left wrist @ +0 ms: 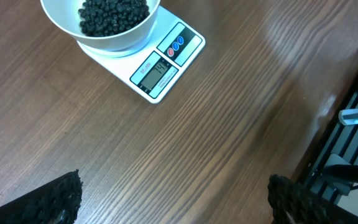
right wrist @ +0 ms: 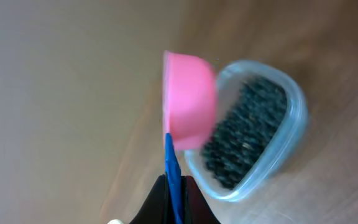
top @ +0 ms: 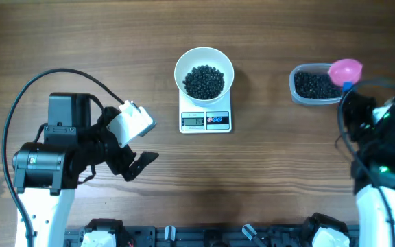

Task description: Scoop item into bowl and weigh 150g on scale

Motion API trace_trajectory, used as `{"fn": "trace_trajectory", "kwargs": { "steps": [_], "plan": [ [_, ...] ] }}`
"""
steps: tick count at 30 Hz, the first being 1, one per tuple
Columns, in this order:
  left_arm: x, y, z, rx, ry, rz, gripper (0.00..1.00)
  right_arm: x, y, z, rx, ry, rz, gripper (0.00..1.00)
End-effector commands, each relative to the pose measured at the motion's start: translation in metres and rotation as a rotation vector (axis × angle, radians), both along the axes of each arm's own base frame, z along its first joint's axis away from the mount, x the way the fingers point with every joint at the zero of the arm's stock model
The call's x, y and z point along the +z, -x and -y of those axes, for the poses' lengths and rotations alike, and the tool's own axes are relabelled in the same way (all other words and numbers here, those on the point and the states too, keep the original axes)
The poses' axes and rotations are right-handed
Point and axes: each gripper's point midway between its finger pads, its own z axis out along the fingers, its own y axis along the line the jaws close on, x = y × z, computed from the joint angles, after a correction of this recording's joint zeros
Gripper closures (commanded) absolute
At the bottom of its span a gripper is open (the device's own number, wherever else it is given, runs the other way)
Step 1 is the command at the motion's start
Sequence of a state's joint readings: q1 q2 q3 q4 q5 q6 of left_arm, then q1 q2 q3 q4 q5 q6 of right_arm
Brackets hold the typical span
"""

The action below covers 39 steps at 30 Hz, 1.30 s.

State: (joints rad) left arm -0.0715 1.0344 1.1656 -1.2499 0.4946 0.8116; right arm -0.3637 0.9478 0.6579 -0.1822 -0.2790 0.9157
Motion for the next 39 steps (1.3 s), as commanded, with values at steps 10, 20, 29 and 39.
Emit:
{"fn": "trace_trajectory", "kwargs": {
  "steps": [10,20,29,39],
  "plan": [
    [0.007,-0.002,0.001,-0.022,-0.006,0.035,0.00,0.076,-0.004,0.021,0.348,0.547,-0.364,0.95],
    [0.007,-0.002,0.001,-0.022,-0.006,0.035,0.00,0.026,-0.033,0.016,0.629,0.816,-0.638,0.95],
    [0.007,-0.002,0.001,-0.022,-0.006,0.035,0.00,-0.016,-0.053,0.003,0.803,1.189,-0.920,0.95],
    [0.007,-0.002,0.001,-0.022,-0.006,0.035,0.00,-0.062,-0.065,0.011,0.895,1.316,-1.133,0.95]
  ]
}}
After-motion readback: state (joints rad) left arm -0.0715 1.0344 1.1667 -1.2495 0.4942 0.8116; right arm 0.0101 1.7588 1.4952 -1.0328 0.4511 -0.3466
